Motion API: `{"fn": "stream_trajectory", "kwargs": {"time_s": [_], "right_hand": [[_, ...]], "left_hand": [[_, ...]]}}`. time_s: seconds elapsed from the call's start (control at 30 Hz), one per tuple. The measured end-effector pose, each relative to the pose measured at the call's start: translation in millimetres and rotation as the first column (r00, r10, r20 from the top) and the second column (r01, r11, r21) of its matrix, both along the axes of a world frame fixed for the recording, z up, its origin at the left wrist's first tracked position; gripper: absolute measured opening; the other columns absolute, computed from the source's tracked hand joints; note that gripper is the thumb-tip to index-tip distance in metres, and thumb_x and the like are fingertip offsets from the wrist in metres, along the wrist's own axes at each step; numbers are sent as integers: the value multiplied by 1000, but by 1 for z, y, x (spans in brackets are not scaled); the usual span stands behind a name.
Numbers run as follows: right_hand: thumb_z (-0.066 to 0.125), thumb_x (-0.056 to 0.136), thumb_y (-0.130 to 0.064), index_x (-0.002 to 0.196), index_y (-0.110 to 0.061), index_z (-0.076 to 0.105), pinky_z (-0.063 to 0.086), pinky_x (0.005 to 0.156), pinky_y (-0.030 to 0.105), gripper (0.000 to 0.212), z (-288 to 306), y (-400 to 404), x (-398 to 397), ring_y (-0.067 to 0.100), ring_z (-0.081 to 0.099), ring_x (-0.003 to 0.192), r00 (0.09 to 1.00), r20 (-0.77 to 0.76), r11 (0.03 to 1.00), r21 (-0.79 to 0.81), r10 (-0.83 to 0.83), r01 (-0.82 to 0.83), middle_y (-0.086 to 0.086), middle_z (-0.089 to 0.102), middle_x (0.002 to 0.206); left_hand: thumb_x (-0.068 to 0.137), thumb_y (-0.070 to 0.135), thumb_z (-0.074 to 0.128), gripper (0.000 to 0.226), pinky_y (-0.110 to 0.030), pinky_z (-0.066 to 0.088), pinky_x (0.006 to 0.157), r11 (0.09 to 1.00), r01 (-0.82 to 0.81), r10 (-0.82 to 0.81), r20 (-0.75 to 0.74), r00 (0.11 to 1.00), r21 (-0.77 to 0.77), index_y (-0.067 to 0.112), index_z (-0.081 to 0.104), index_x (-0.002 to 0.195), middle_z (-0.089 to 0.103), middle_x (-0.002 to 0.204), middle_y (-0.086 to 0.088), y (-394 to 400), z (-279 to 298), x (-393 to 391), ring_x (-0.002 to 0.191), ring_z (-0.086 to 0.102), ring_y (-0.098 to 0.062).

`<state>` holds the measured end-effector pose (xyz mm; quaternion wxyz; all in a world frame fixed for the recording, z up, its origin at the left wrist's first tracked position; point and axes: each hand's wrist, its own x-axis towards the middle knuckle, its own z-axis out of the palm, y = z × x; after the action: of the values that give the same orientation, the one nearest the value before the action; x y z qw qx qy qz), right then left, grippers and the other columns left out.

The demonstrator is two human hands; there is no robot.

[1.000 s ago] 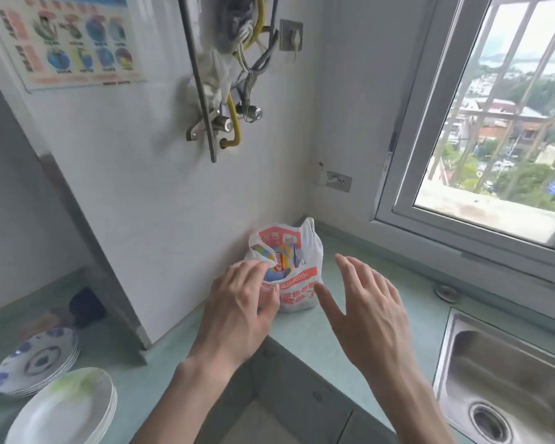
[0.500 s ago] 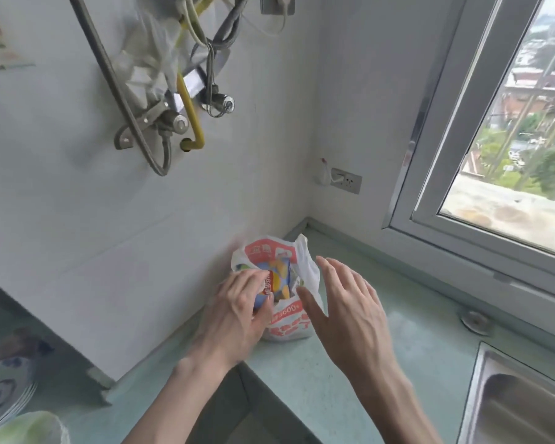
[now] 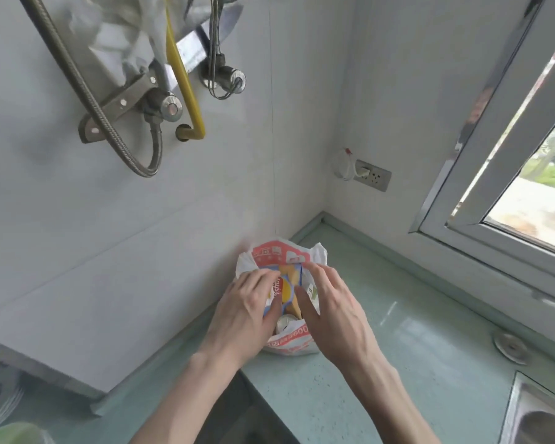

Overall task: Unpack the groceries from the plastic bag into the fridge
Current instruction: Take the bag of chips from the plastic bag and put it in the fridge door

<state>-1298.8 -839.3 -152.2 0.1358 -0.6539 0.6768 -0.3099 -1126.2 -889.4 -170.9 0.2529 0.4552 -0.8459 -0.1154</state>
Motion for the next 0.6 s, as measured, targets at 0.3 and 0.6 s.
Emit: {"fn": "stream_trajectory", "kwargs": {"time_s": [0.3, 0.6], "right_hand": [[51, 101, -10, 133, -37, 52, 42, 78, 22, 42, -48, -74, -2, 14, 61, 103, 1000, 4, 986, 167, 2, -3, -8, 59, 128], [46, 102, -15, 142, -34, 47, 40, 77, 28, 45, -97, -126, -4, 17, 59, 103, 996, 89, 903, 429, -9, -30, -5, 56, 130]], "left_hand": [[102, 22, 52, 21, -36, 51, 76, 969, 39, -31, -39, 999, 246, 20, 56, 123, 60, 118, 6, -54, -50, -24, 106, 60, -18], [107, 32, 44, 32, -36, 52, 85, 875, -13, -84, 179, 980, 483, 26, 53, 137, 60, 136, 3, -93, -102, -37, 115, 64, -23]]}}
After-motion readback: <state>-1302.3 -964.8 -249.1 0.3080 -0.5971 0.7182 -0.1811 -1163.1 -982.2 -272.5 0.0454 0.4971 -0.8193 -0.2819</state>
